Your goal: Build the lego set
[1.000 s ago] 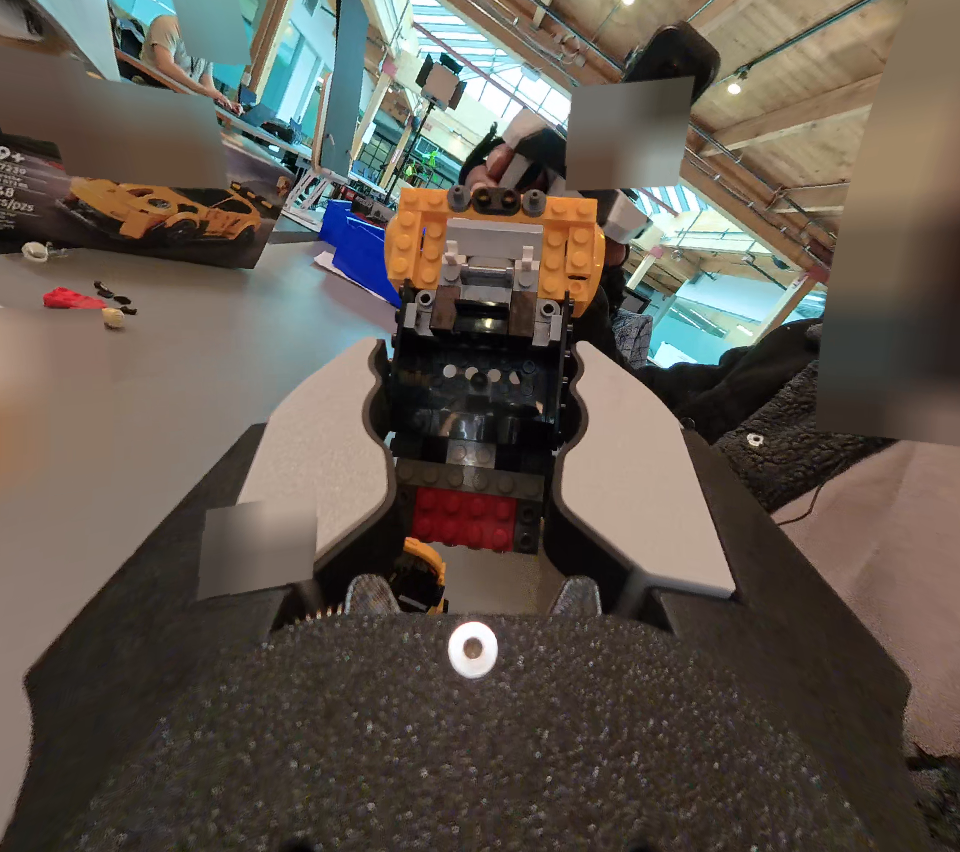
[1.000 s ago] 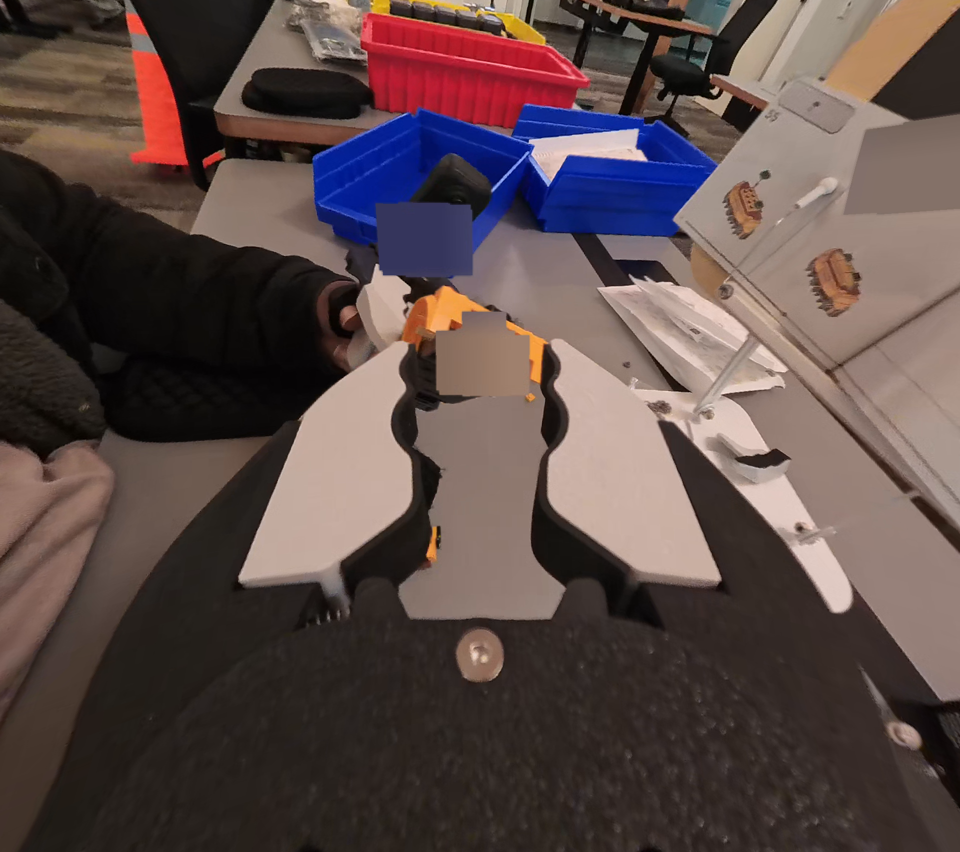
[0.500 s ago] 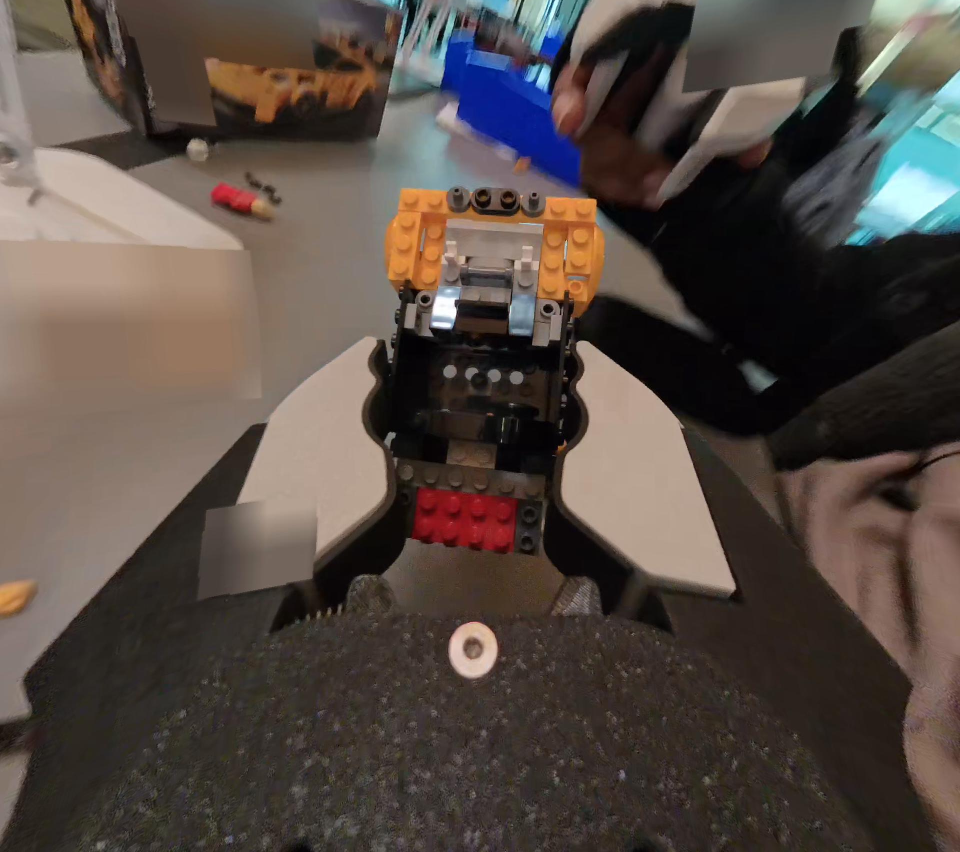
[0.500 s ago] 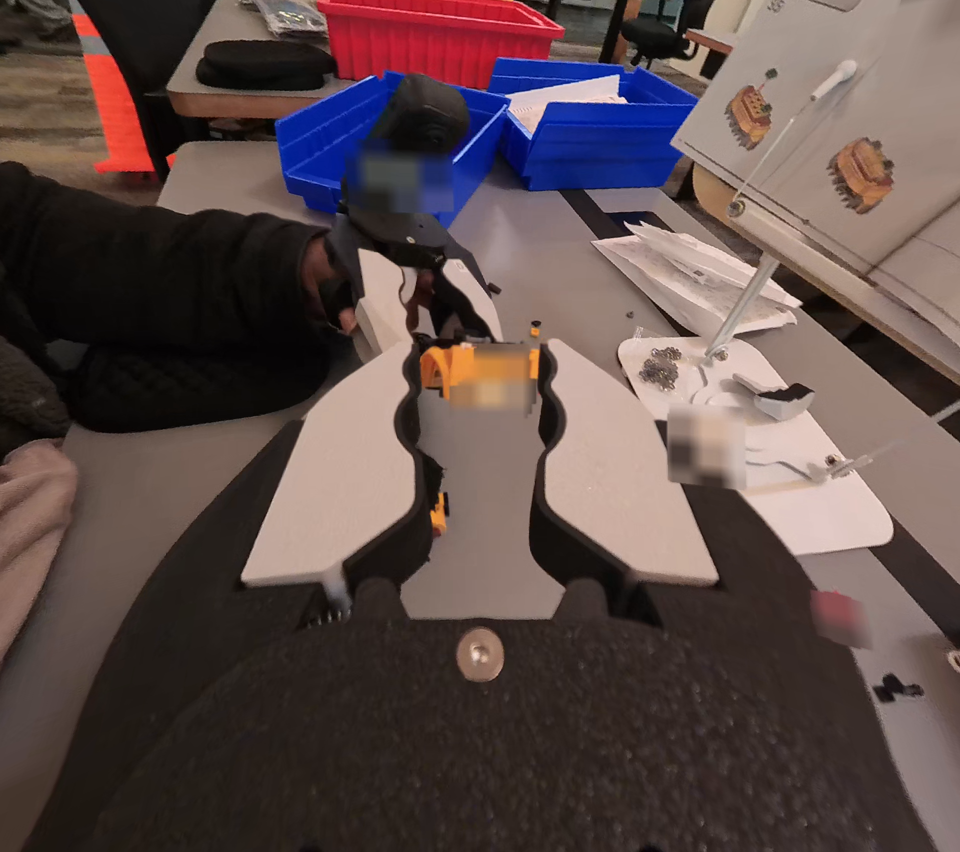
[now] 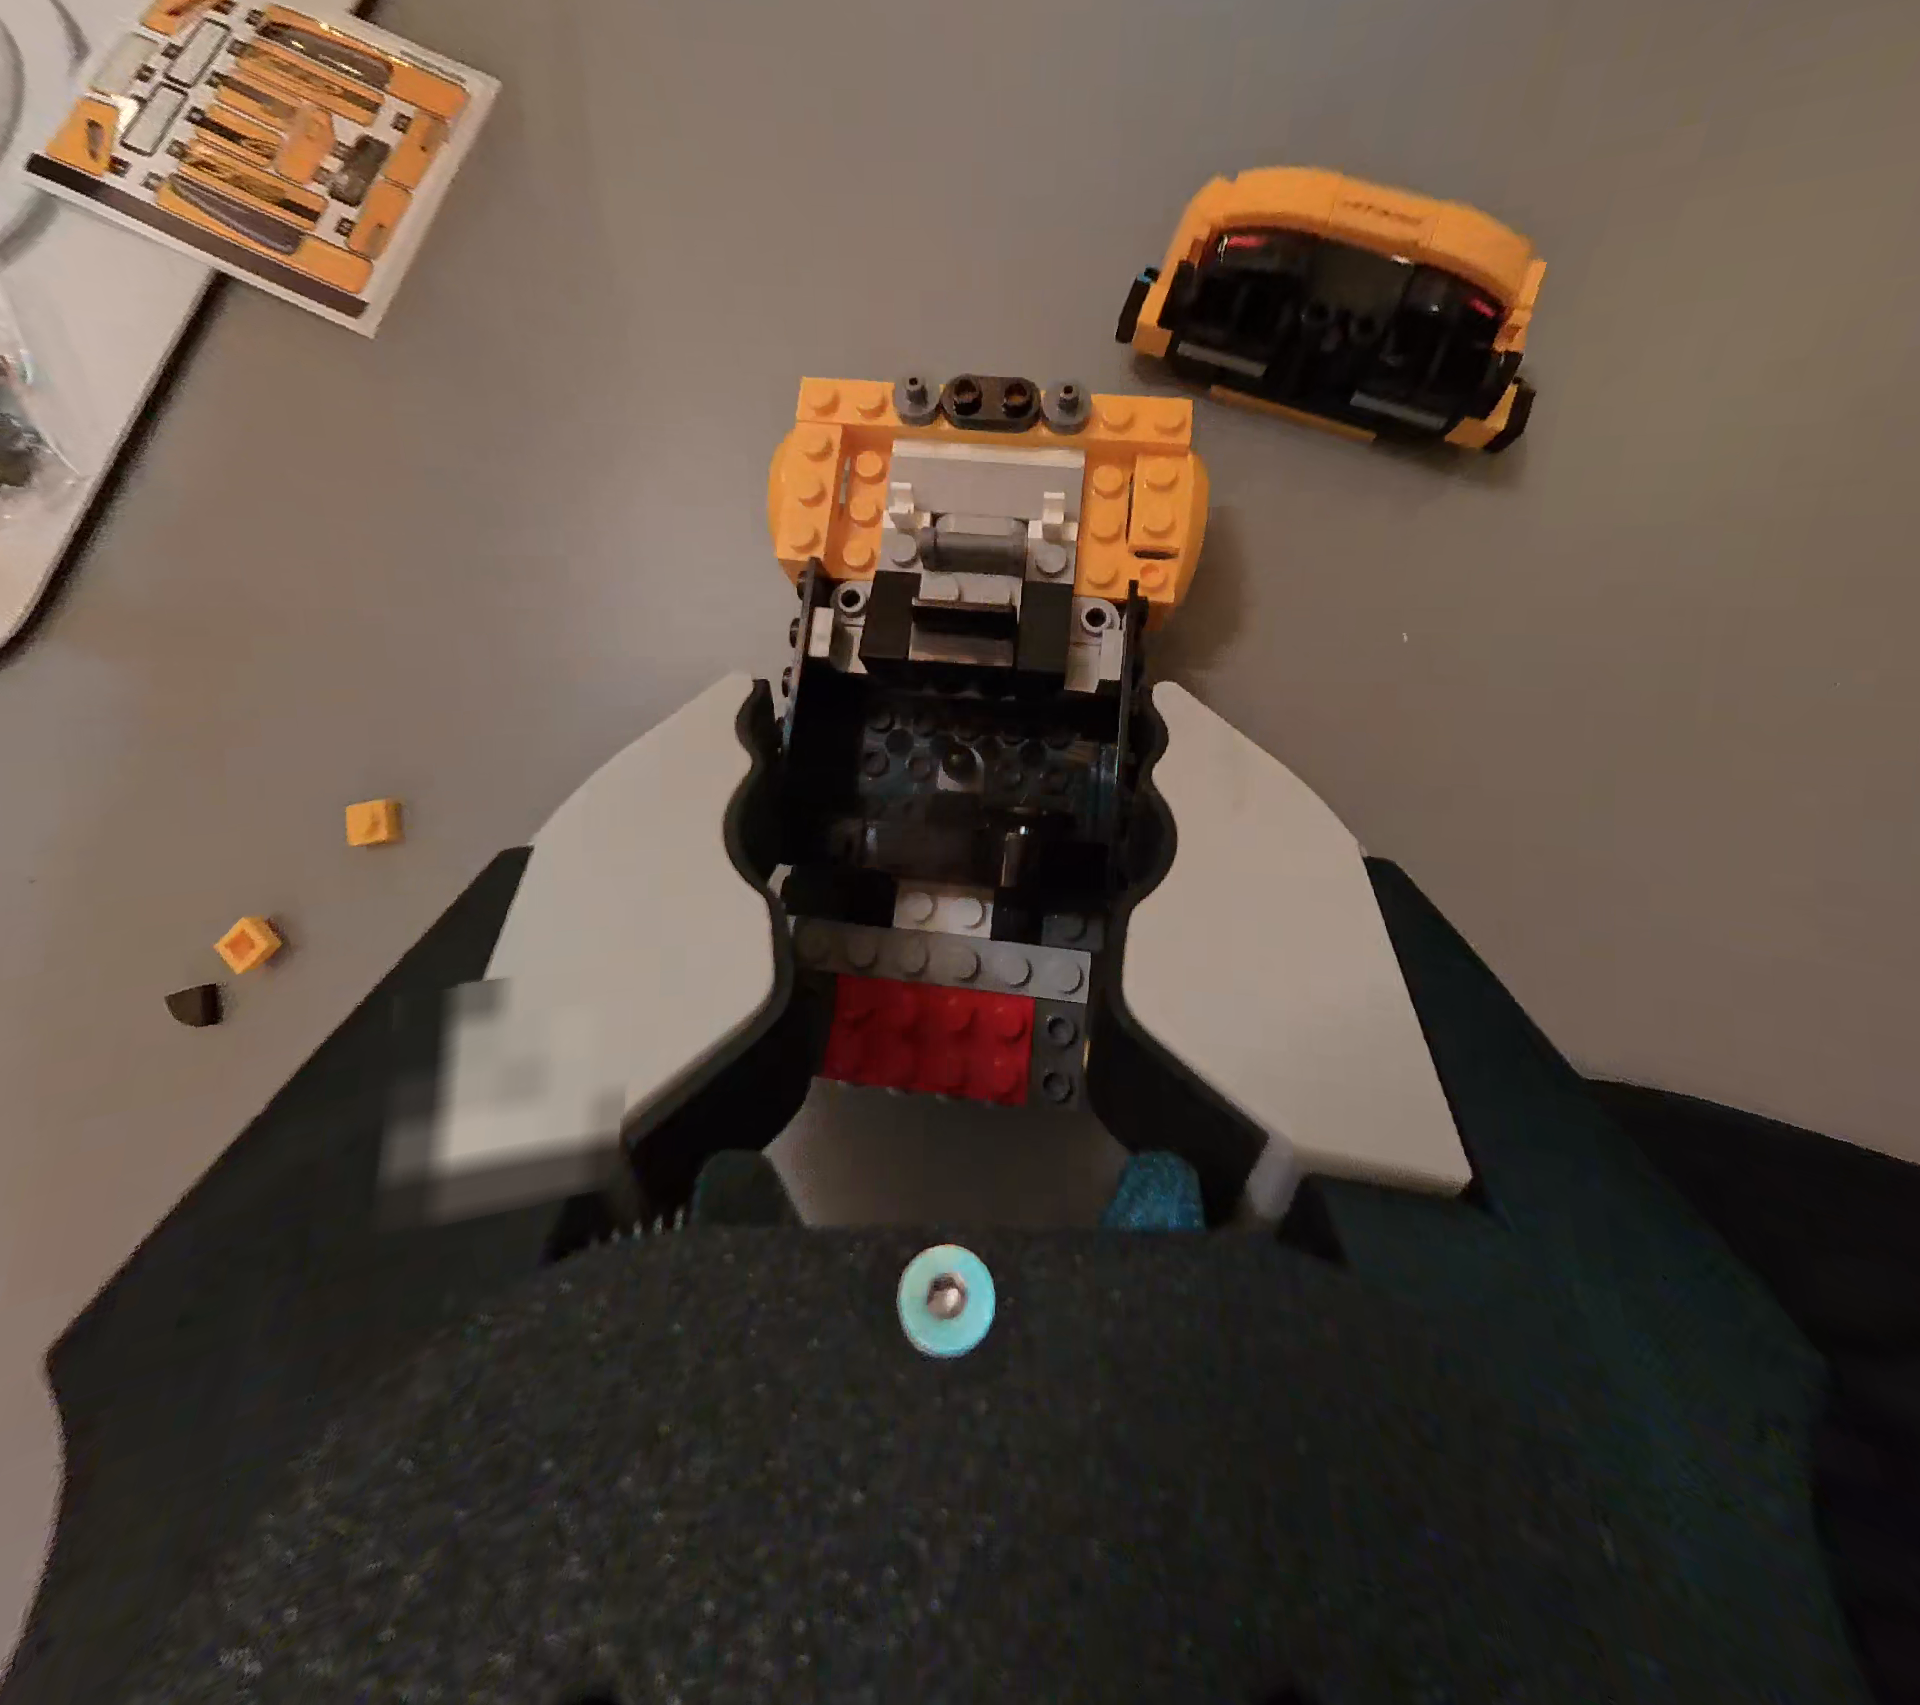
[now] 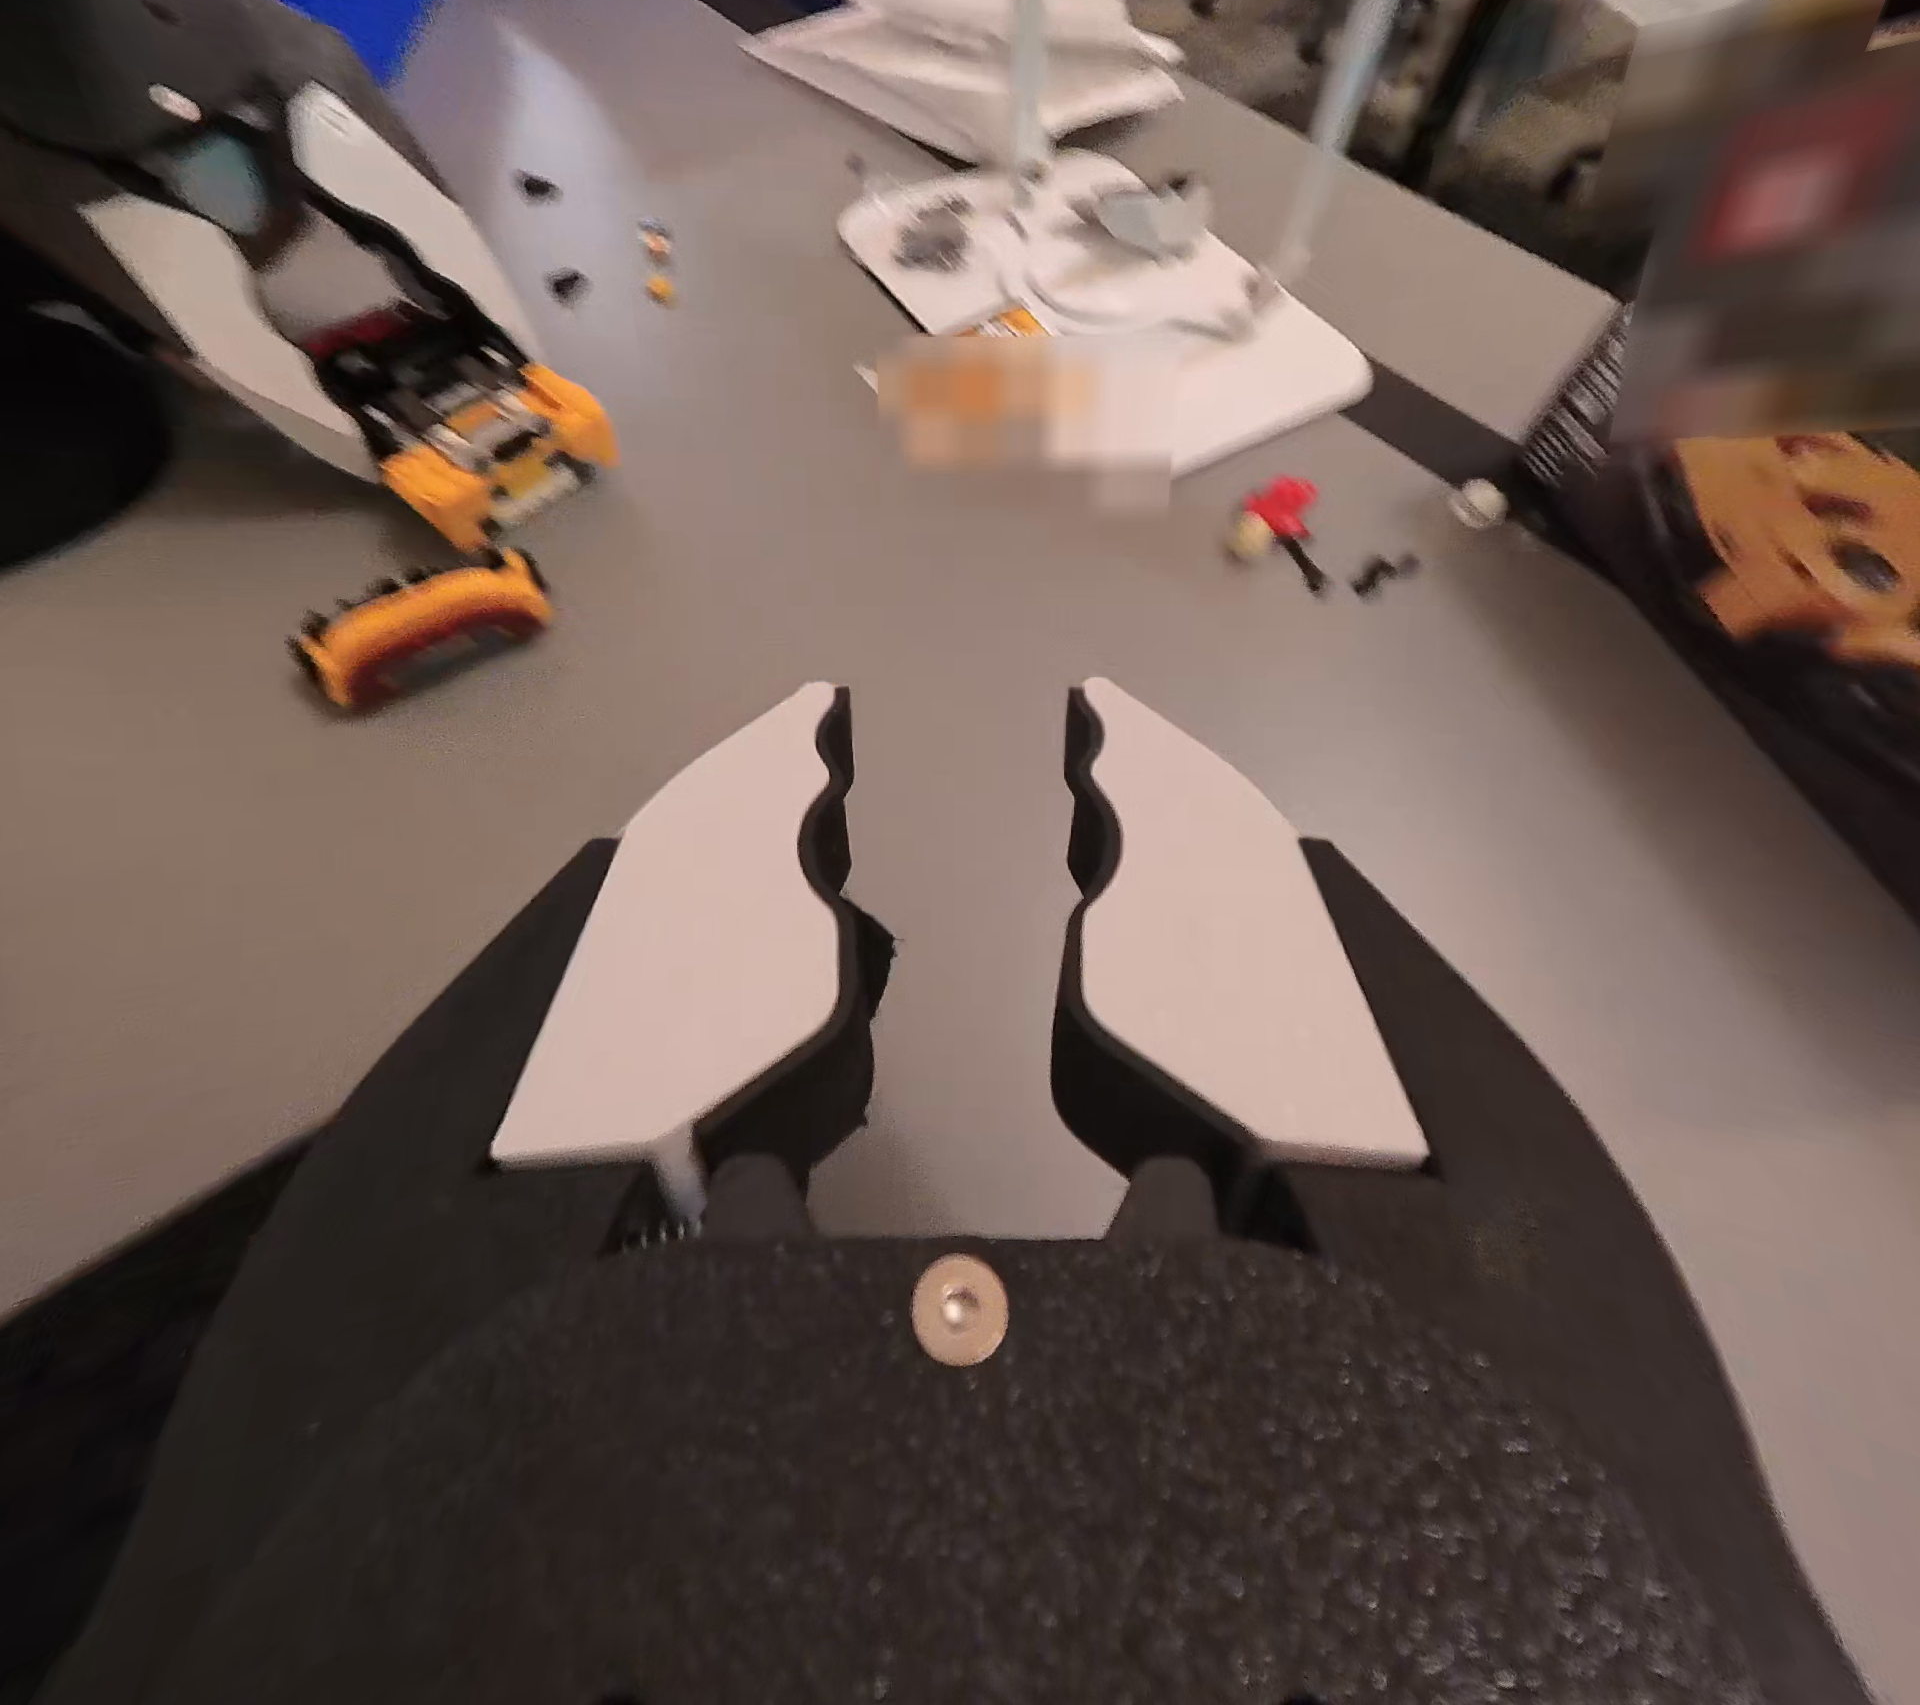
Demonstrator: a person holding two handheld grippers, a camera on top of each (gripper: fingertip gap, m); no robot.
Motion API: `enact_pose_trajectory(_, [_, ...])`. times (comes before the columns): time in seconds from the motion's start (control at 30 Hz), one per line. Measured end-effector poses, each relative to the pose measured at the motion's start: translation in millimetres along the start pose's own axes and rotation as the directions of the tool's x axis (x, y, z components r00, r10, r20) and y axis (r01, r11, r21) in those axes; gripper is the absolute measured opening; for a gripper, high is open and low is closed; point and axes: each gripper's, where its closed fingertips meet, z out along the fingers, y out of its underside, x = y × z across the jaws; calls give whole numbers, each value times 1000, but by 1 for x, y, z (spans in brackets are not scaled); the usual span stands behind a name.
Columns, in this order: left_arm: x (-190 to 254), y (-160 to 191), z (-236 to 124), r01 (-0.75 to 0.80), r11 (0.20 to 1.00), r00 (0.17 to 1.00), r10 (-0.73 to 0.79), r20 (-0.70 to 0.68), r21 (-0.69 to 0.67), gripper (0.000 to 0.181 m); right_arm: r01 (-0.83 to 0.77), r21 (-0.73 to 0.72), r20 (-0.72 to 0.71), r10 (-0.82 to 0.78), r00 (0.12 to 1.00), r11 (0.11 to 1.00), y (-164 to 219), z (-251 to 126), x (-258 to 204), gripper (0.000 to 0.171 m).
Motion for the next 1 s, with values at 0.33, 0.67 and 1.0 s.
enact_pose_trajectory(0.33, [7,-5,-5,1,999,999,2,-54,50,70,-89,-334,-441,-72,895,938,106,-118,163,38])
enact_pose_trajectory(0.67, [-2,-15,-15,78,983,996,-71,-50,167,65,-218,-780,-490,-356,796,587,217,-245,305,34])
enact_pose_trajectory(1.0, [-5,-14,-14,125,972,991,-113,-68,201,62,-281,-884,-390,-255,885,374,268,-250,322,20])
